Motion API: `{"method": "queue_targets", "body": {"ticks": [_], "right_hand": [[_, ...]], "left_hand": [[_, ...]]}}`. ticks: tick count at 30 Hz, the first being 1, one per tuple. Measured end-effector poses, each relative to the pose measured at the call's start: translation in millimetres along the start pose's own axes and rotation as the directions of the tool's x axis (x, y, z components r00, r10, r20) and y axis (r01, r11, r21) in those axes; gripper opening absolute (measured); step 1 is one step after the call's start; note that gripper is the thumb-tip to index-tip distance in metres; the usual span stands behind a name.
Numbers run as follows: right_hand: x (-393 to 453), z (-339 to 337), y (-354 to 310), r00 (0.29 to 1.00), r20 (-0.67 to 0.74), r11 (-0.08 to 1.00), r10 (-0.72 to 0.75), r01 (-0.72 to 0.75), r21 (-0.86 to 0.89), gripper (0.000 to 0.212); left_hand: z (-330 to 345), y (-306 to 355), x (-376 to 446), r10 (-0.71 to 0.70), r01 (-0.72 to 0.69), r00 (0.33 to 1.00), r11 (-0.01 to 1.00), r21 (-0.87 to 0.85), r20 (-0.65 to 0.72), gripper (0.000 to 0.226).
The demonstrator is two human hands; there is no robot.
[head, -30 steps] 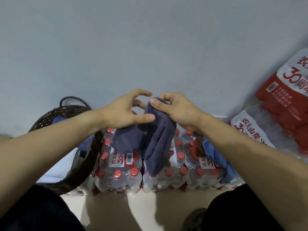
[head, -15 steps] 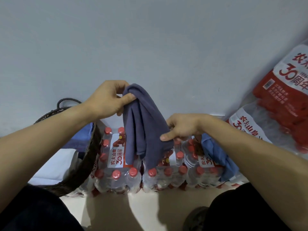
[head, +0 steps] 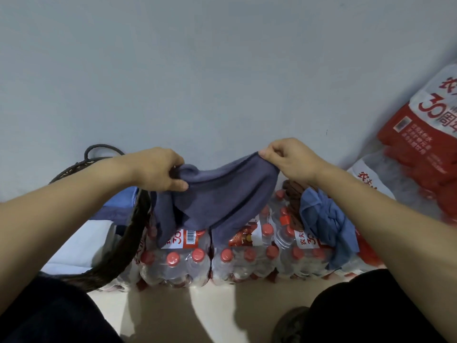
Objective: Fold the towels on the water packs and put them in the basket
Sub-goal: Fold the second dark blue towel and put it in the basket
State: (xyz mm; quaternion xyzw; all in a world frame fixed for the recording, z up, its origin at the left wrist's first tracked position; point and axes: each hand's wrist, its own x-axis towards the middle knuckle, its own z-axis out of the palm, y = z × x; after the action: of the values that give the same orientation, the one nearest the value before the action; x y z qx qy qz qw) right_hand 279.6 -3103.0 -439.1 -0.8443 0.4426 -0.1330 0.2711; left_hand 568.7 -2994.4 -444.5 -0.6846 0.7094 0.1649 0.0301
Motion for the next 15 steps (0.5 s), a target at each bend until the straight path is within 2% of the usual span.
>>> {"method": "queue_targets", "body": {"ticks": [2, 4, 5, 6, 8, 11, 13, 15], "right_hand": [[2, 4, -15, 0.996, -0.053, 0.994, -0.075, 0.079, 0.075, 0.043], [2, 10, -34, 0.988, -0.075, 0.974, -0.135, 0.146, 0.170, 0.038], [2, 13, -44, 0.984, -0.065, 0.961, -0.169, 0.179, 0.212, 0.037], [1, 17, -52, 0.977, -0.043, 0.949, -0.210, 0.214, 0.230, 0.037], [-3, 22, -64, 0.957, 0.001, 0.935, -0.289, 0.282, 0.215, 0.041], [-7, 23, -73, 0.951, 0.009, 0.923, -0.310, 0.299, 0.243, 0.055], [-9, 22, -75, 0.963, 0.036, 0.923, -0.269, 0.247, 0.294, 0.063], [-11, 22, -72, 0.972, 0.099, 0.925, -0.213, 0.168, 0.340, 0.064]], "left_hand": [[4, 10, 0, 0.022, -0.022, 1.000, 0.999, -0.046, 0.010, 0.049], [5, 30, -2, 0.106, -0.119, 0.993, 0.943, -0.312, -0.058, 0.080], [5, 41, -3, 0.157, -0.183, 0.983, 0.864, -0.468, -0.095, 0.085], [5, 52, -3, 0.207, -0.246, 0.969, 0.771, -0.588, -0.134, 0.083], [5, 65, -1, 0.257, -0.334, 0.942, 0.656, -0.677, -0.216, 0.061], [0, 68, -1, 0.226, -0.357, 0.932, 0.702, -0.616, -0.283, 0.017], [-2, 62, 0, 0.207, -0.328, 0.942, 0.734, -0.594, -0.265, 0.023], [-3, 59, -2, 0.241, -0.335, 0.942, 0.694, -0.637, -0.232, 0.020]]}}
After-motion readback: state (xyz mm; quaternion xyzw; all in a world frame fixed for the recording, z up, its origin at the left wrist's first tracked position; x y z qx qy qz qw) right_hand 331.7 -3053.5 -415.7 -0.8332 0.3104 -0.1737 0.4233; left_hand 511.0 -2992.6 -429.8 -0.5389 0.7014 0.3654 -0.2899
